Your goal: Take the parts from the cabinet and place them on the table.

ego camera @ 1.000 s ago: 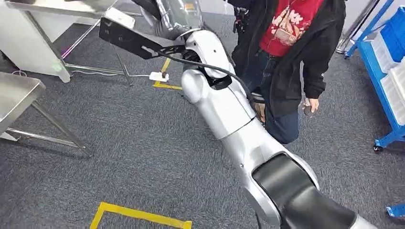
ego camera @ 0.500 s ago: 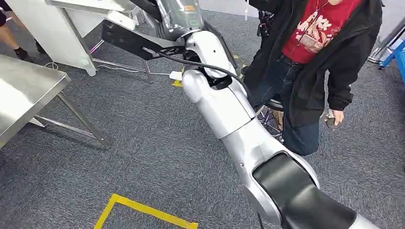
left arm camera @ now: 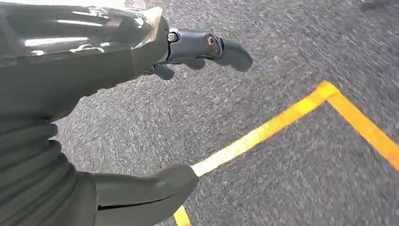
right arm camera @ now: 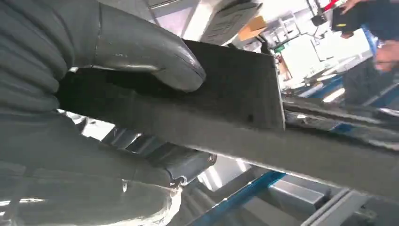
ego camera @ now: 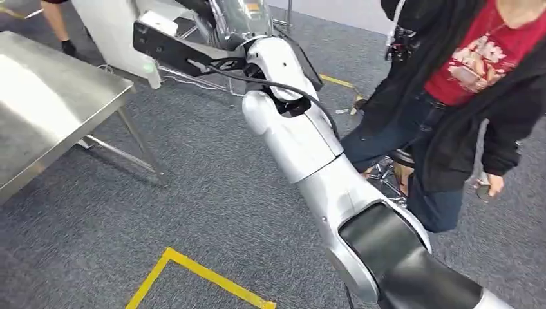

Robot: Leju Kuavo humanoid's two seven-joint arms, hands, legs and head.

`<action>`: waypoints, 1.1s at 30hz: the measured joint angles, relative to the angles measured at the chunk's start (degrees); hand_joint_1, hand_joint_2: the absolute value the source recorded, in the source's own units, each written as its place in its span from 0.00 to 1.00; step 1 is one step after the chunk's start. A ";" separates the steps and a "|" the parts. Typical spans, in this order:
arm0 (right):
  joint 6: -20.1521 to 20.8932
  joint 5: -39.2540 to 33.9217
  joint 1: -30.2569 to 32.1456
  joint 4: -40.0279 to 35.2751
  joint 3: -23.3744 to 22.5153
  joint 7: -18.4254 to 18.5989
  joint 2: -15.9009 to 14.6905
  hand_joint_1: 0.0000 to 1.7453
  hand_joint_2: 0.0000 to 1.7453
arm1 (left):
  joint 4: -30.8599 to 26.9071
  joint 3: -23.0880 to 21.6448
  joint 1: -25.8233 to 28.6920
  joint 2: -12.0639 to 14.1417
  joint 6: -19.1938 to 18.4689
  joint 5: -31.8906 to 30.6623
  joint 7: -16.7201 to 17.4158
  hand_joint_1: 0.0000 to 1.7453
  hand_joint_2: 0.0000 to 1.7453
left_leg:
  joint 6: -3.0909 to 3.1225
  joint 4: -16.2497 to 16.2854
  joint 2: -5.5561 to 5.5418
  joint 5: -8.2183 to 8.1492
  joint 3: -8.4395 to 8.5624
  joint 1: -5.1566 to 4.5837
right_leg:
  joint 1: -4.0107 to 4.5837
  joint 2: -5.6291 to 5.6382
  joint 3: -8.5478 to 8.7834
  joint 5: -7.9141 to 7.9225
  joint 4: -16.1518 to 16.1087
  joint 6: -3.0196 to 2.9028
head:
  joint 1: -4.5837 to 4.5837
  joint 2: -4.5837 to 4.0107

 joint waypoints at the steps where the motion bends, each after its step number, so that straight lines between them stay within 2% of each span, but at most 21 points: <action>1: 0.26 0.35 0.27 -0.02 -0.31 0.00 -0.46 1.00 1.00 | 0.00 -0.20 -0.08 0.00 -0.04 -0.31 -0.11 0.00 1.00 | 0.11 0.00 -0.63 -0.04 -0.01 0.00 | -0.05 0.45 -2.56 -1.87 5.07 -0.26 | -0.04 0.00; 3: 1.11 0.86 1.20 -0.02 -1.18 -0.11 -1.44 1.00 1.00 | 0.00 -0.46 -0.08 -0.09 -0.04 -0.70 -0.31 0.00 1.00 | 0.17 0.02 -2.04 -0.07 0.01 -0.08 | -0.03 0.85 -6.77 -3.56 12.43 -0.02 | -0.02 0.00; 4: 1.29 0.98 1.66 -0.02 -1.47 -0.31 -1.73 1.00 1.00 | 0.00 -0.59 -0.04 -0.17 -0.04 -0.90 -0.33 0.00 1.00 | 0.17 0.04 -2.72 -0.07 0.03 -0.14 | -0.04 0.90 -6.88 -2.86 11.79 0.31 | -0.02 0.00; 6: 1.69 1.22 1.99 -0.09 -1.86 -0.39 -2.01 1.00 1.00 | 0.00 -0.68 0.01 -0.35 -0.04 -0.94 -0.33 0.00 1.00 | 0.14 0.11 -3.84 -0.06 0.04 -0.18 | -0.05 1.22 -3.54 0.76 3.88 1.12 | -0.04 0.00; 7: 1.73 1.36 1.99 -0.28 -2.06 -0.42 -2.04 1.00 1.00 | 0.00 -0.72 -0.02 -0.46 -0.04 -0.96 -0.33 0.00 1.00 | 0.07 0.15 -4.44 -0.09 0.06 -0.18 | -0.16 2.02 -0.61 3.12 -2.42 1.41 | -0.02 0.00; 8: 1.75 1.36 1.92 -0.35 -2.25 -0.48 -2.16 1.00 1.00 | 0.00 -0.74 -0.04 -0.46 -0.06 -0.96 -0.33 0.00 1.00 | -0.10 0.24 -4.81 -0.12 -0.14 -0.33 | -0.38 4.09 1.19 4.19 -6.23 1.35 | 0.00 0.00; 9: 1.84 1.36 1.92 -0.37 -2.39 -0.52 -2.19 1.00 1.00 | 0.00 -0.74 -0.07 -0.46 -0.06 -0.96 -0.33 0.00 1.00 | -0.41 0.56 -5.37 -0.29 -0.31 -0.60 | -0.43 3.93 1.62 4.70 -6.60 0.63 | -0.22 0.00; 12: 2.19 1.40 2.07 -0.37 -2.60 -0.57 -2.45 1.00 1.00 | 0.02 -0.74 0.27 -0.46 -0.24 -1.07 -0.33 0.00 1.00 | -1.43 0.16 -6.34 -0.11 -0.43 -0.09 | -0.16 2.79 1.74 4.79 -6.65 -0.20 | -0.11 0.00; 13: 2.21 1.40 2.01 -0.39 -2.63 -0.59 -2.43 1.00 1.00 | 0.00 -0.74 0.32 -0.15 -0.24 -1.14 -0.35 0.00 1.00 | -1.63 0.50 -6.18 -0.39 -0.64 0.04 | -1.15 2.21 2.06 5.17 -7.29 -0.78 | -0.13 0.00; 15: 2.25 1.38 2.07 -0.39 -2.76 -0.83 -2.49 1.00 1.00 | 0.04 -0.77 0.27 -0.42 -0.48 -1.47 -0.42 0.00 1.00 | -2.31 4.76 -2.16 -3.23 -2.66 -0.23 | -0.89 1.47 2.54 5.03 -7.51 -1.56 | -0.54 0.00; 16: 2.25 1.36 2.09 -0.39 -2.84 -0.92 -2.58 1.00 1.00 | 0.04 -0.77 0.19 -0.39 -0.76 -1.58 -0.46 0.00 1.00 | -2.58 9.09 -1.27 -5.26 -4.69 -0.06 | -0.81 1.15 2.62 4.95 -7.50 -1.65 | -0.50 0.00; 18: 2.38 1.60 2.56 -0.39 -2.98 -0.96 -3.00 1.00 1.00 | 0.02 -0.85 0.25 -0.48 -1.95 -2.10 -1.91 0.00 1.00 | -3.01 17.56 -0.87 -8.23 -9.17 0.17 | -0.66 0.08 2.63 4.78 -7.48 -1.85 | -0.52 0.00; 19: 2.47 1.77 2.87 -0.39 -3.02 -0.96 -3.24 1.00 1.00 | 0.00 -0.96 0.31 -0.57 -2.34 -2.25 -2.58 0.00 1.00 | -3.10 18.05 -0.77 -7.70 -9.62 0.29 | -0.66 -0.32 2.67 4.76 -7.48 -1.86 | -0.52 0.00; 20: 2.63 1.79 3.10 -0.39 -3.13 -0.96 -3.48 1.00 1.00 | -0.09 -1.12 0.34 -0.77 -2.38 -2.47 -2.78 0.00 1.00 | -3.15 15.88 -0.56 -6.01 -8.68 0.38 | -0.66 -0.77 2.72 4.69 -7.47 -1.91 | -0.52 0.00; 22: 2.71 1.79 3.48 -0.57 -3.70 -0.94 -4.05 1.00 1.00 | -0.52 -1.33 0.37 -1.05 -2.38 -2.89 -2.80 0.00 1.00 | -3.02 6.34 0.69 -1.35 -3.68 0.42 | -0.69 -1.54 3.00 4.39 -7.43 -1.54 | -0.54 0.00; 23: 2.71 1.79 3.51 -0.66 -3.98 -0.94 -4.33 1.00 1.00 | -0.70 -1.51 0.37 -1.23 -2.38 -2.93 -2.80 0.00 1.00 | -2.86 1.45 2.95 0.03 -0.86 0.37 | -0.45 -1.91 3.19 4.20 -7.38 -1.23 | -0.54 0.00; 24: 2.73 1.82 3.46 -0.85 -4.20 -0.94 -4.68 1.00 1.00 | -0.83 -1.68 0.25 -1.46 -2.40 -3.08 -2.75 0.00 1.00 | -2.63 0.43 3.20 -0.67 0.12 -0.29 | 0.25 -2.08 3.01 3.95 -7.19 -0.83 | -0.54 0.00; 28: 3.04 1.88 3.76 -1.09 -4.42 -1.03 -5.38 1.00 1.00 | -0.92 -1.77 0.36 -1.49 -3.01 -4.06 -2.34 0.00 1.00 | -0.87 -0.06 1.09 -0.18 0.15 -0.57 | 0.50 -3.78 3.51 3.61 -7.42 0.27 | -0.22 0.00; 29: 3.04 1.97 3.90 -1.14 -4.57 -1.05 -5.97 1.00 1.00 | -0.94 -1.99 0.44 -1.53 -3.19 -4.44 -2.19 0.00 1.00 | -0.43 -0.34 0.72 0.00 0.38 -0.30 | 0.00 -2.23 2.79 3.04 -6.42 0.46 | -0.24 0.00; 31: 3.13 2.01 4.12 -1.14 -4.90 -1.22 -7.28 1.00 1.00 | -0.94 -2.47 0.22 -1.31 -3.23 -5.27 -1.84 0.00 1.00 | 0.39 -0.41 -0.34 0.09 0.34 -0.28 | -0.18 0.15 -0.84 -0.23 1.33 -0.19 | -0.08 0.00; 33: 3.30 2.01 5.03 -1.11 -5.29 -1.53 -8.48 1.00 1.00 | -0.94 -2.62 0.14 -1.29 -3.23 -5.55 -1.42 0.00 1.00 | 0.53 -0.40 -1.69 0.06 0.34 -0.31 | -0.27 0.64 -5.62 -3.00 10.39 -0.21 | -0.08 0.00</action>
